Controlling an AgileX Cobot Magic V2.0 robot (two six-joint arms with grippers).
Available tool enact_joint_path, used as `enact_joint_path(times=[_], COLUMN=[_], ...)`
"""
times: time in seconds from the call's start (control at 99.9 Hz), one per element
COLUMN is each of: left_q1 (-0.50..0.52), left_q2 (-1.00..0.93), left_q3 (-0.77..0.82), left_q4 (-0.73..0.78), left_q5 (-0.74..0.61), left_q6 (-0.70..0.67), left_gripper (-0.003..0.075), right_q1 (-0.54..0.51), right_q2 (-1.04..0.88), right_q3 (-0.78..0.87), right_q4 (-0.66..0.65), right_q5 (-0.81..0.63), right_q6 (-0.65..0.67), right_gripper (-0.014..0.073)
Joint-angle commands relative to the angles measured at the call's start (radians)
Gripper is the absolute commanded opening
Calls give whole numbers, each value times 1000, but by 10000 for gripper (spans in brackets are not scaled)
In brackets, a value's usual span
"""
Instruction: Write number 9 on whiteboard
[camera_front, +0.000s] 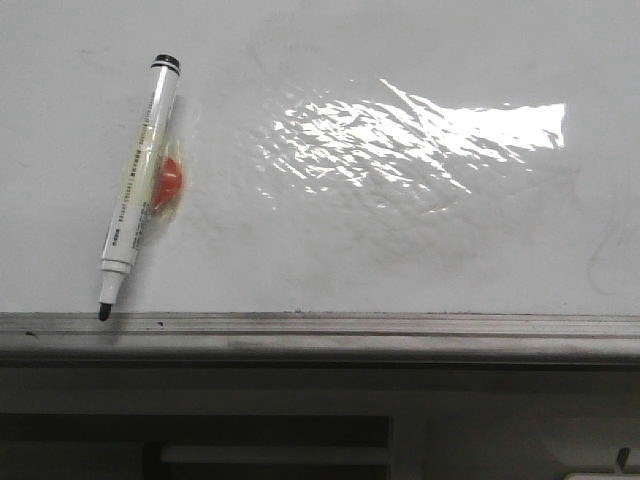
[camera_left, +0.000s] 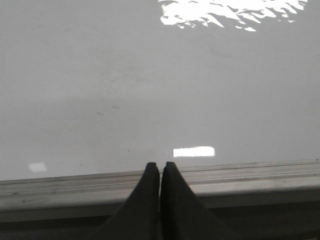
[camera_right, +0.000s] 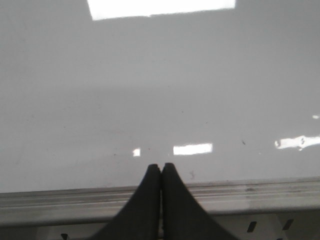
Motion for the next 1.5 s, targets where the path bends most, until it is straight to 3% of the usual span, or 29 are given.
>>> enact_joint_path(times=[0.0,0.821,1.491], left_q1=[4,4,4], left_q2=[-27,-27,-27], left_q3=[19,19,19], left_q4=[-1,21,67], left_q5=[-48,-66,-205], left_q6=[-9,-9,-7], left_gripper=[-20,-20,-20], right_q1=[-6,-6,-6], right_q2=[-16,-16,-16], right_q3=[28,28,28], right_q4=[-14,-27,-58], right_q5=[-9,-9,-86], right_q6=[0,0,0], right_gripper=[-62,-62,-62])
